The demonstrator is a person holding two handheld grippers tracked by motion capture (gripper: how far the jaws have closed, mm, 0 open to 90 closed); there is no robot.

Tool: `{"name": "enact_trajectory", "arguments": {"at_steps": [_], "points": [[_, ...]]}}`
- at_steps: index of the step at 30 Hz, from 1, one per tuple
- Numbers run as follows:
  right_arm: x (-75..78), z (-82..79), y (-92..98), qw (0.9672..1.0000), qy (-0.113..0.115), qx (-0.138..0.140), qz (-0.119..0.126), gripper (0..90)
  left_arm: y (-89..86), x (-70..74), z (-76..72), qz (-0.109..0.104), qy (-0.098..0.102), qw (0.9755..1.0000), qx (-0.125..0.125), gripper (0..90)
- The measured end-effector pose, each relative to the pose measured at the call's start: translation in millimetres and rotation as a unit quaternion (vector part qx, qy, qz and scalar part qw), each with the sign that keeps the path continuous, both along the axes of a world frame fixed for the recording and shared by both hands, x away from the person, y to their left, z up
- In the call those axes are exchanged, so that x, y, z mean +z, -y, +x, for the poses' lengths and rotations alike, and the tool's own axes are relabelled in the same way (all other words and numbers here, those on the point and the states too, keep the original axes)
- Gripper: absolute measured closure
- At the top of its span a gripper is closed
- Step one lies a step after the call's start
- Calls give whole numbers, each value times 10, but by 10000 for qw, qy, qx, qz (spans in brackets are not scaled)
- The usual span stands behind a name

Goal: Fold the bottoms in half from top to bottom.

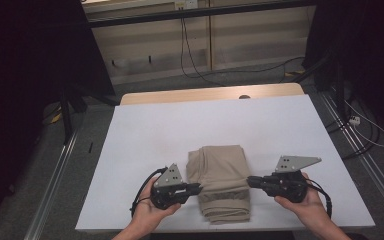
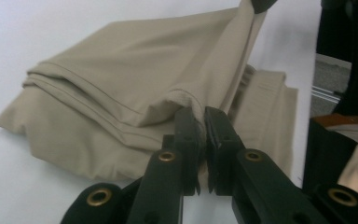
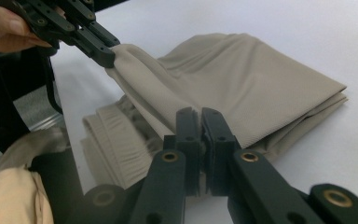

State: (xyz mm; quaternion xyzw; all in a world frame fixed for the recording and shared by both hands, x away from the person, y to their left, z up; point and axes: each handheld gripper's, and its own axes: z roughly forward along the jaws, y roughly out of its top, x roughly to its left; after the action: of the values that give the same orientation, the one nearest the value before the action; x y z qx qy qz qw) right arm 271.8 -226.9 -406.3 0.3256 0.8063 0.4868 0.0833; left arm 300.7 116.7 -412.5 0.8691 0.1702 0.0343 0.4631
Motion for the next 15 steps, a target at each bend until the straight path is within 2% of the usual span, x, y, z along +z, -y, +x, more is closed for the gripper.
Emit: {"name": "enact_trajectory", "arguments": {"at_steps": [4, 11, 14, 15], "points": [[-91, -87, -29, 9998, -154, 59, -102, 867, -22, -48, -99, 47, -81, 9999, -107, 836], [-179, -203, -37, 9992, -282, 76, -263, 851, -44, -106, -267, 193, -175, 9991, -327, 815], [-204, -242, -52, 9989, -323, 114, -324, 857, -47, -86, -272, 86, -171, 9995, -247, 726], [-210, -250, -57, 9987, -359, 115, -351, 856, -44, -66, -256, -11, -166, 9996, -206, 704]]}}
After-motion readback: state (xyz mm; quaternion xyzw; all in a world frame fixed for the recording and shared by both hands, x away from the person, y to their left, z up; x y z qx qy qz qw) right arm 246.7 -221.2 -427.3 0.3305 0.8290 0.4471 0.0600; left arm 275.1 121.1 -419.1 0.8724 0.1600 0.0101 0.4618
